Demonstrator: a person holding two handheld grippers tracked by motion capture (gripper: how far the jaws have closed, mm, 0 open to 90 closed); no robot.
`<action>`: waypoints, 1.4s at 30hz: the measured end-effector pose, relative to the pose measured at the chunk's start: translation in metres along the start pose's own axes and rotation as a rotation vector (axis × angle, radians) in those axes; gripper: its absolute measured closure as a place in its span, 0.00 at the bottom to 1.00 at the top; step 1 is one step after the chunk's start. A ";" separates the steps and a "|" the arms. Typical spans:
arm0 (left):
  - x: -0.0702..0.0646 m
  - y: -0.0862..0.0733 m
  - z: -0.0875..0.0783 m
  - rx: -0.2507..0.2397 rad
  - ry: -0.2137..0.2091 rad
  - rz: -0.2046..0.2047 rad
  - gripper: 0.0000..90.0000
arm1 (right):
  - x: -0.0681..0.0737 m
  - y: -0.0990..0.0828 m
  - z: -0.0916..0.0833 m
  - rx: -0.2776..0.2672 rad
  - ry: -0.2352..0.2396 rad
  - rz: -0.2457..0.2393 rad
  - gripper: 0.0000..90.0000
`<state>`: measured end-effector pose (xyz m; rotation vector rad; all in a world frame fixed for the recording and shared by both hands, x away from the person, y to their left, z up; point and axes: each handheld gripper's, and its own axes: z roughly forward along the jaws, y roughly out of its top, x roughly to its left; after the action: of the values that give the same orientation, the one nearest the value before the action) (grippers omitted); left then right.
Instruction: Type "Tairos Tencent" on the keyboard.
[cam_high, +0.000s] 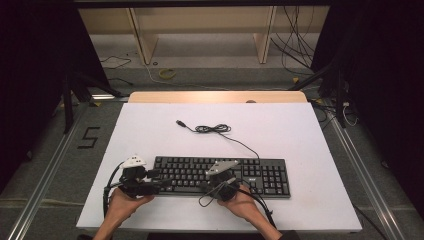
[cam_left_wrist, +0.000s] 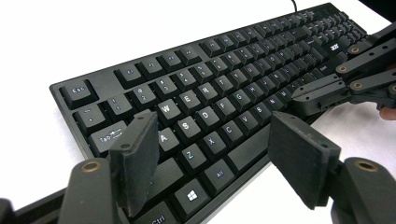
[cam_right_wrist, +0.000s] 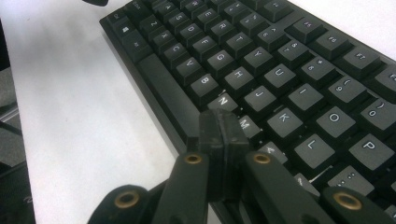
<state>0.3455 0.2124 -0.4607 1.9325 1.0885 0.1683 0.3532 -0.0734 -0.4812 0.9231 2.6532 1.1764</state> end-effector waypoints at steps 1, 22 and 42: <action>0.000 0.000 0.000 0.000 0.000 -0.002 0.37 | 0.000 0.000 0.000 0.000 0.000 0.002 1.00; 0.002 -0.001 0.000 -0.004 0.013 -0.004 0.37 | -0.010 0.008 -0.018 -0.093 0.019 0.043 0.84; 0.007 -0.003 0.000 0.013 0.028 -0.004 0.48 | -0.019 0.019 -0.025 -0.119 0.004 0.093 0.50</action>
<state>0.3477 0.2182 -0.4644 1.9442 1.1142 0.1870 0.3700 -0.0903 -0.4531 1.0339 2.5355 1.3406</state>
